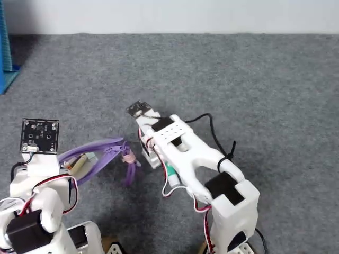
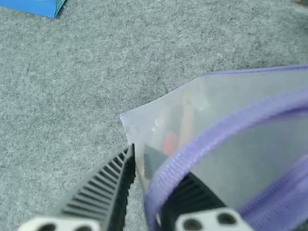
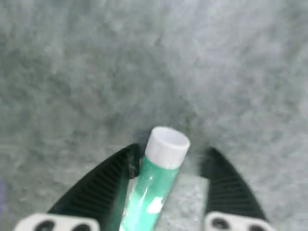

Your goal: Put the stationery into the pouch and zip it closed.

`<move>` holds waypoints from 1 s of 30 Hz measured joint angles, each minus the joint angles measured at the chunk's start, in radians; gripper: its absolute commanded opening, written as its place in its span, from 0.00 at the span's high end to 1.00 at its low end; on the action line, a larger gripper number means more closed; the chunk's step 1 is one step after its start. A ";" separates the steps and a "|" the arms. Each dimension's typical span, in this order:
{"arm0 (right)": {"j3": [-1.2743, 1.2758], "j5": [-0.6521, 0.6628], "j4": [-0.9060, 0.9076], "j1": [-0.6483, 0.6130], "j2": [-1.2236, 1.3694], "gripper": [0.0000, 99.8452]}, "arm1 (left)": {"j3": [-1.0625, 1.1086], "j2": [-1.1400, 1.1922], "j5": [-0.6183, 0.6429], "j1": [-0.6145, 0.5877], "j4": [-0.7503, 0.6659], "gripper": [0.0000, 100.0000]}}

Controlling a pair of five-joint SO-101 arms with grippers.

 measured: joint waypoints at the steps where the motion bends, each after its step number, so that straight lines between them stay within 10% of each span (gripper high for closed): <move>1: -0.006 0.000 0.000 0.000 0.000 0.97 | 0.000 0.000 0.000 0.000 0.000 0.99; 15: 0.103 0.003 0.227 -0.008 -0.270 0.99 | -0.020 0.000 0.000 0.000 -0.002 0.99; 30: 0.433 -0.046 0.238 -0.008 -1.137 0.99 | -0.046 0.012 0.040 0.209 0.000 0.99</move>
